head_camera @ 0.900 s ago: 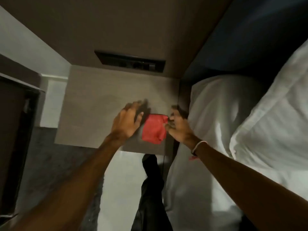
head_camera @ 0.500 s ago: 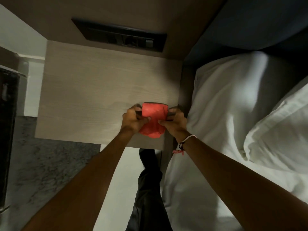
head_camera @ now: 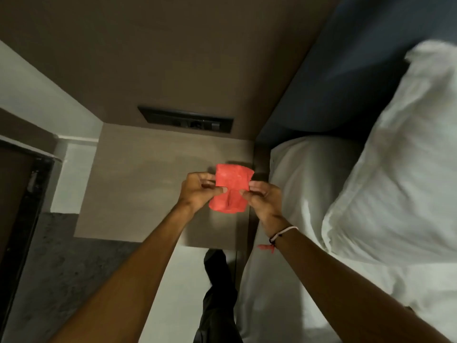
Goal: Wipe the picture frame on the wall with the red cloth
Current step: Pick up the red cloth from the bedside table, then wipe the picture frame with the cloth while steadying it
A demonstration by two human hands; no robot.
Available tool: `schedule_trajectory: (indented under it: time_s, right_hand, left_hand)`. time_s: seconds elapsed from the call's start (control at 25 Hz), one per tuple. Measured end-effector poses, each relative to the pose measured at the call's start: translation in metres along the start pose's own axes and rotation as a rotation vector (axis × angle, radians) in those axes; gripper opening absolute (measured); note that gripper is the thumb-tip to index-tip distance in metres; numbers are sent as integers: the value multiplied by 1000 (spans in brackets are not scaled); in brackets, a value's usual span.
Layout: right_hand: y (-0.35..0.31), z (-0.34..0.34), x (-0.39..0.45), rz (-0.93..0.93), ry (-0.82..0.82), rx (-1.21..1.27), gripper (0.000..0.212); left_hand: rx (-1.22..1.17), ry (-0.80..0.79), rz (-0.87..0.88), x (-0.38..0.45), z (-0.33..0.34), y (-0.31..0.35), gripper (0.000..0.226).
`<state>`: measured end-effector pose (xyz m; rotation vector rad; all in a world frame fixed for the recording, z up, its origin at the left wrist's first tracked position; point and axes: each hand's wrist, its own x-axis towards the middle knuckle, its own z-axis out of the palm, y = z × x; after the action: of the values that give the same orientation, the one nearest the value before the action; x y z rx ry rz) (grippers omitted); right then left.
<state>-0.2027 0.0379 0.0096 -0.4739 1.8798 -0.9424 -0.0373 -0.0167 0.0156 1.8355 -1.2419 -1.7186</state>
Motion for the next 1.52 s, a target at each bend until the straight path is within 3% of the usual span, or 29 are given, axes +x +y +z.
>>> schedule_trajectory:
  time_s: [0.16,0.28,0.44,0.6,0.72,0.8,0.92,1.04,1.24,1.32,1.4,1.52]
  right_hand:
    - [-86,-43,-46,-232,-110,147,24]
    - [-160,-79,-90,-467,-63,224,23]
    - [-264,-133,-150,-753,-40,362,31]
    - [-364,-201,-211,-922,140,565,30]
    - [-426,-261,-252,-1033,249,689,18]
    - [-463,-301,-274,-1086,233,764,30]
    - [-511,-358,-301,-1150,73,661,73]
    - [-552,-411,-318,-1265,94,530,58]
    - [-609,-478,-324,-1371,275,496,40]
    - [-636,-497,-326,-1440,377,462,35]
    - [-665,-513,-326,-1471,505,439,29]
    - [-718,-523,-334,-1594,694,371,23]
  left_hand:
    - [-41,-68,230,-40,-23,86,30]
    - [-69,-175,460,-89,-36,175,7]
    - [-88,-298,723,-165,-32,305,31]
    - [-182,-386,985,-244,-5,425,28]
    - [-169,-466,1102,-307,19,506,62]
    - [-102,-484,1224,-341,33,556,66]
    - [-73,-555,1362,-383,52,622,62]
    - [-2,-553,1519,-416,75,677,56]
    - [185,-164,1831,-448,88,759,47]
    - [252,176,2048,-457,77,812,44]
    - [319,563,2212,-472,61,874,55]
    - [580,1026,2247,-502,45,963,62]
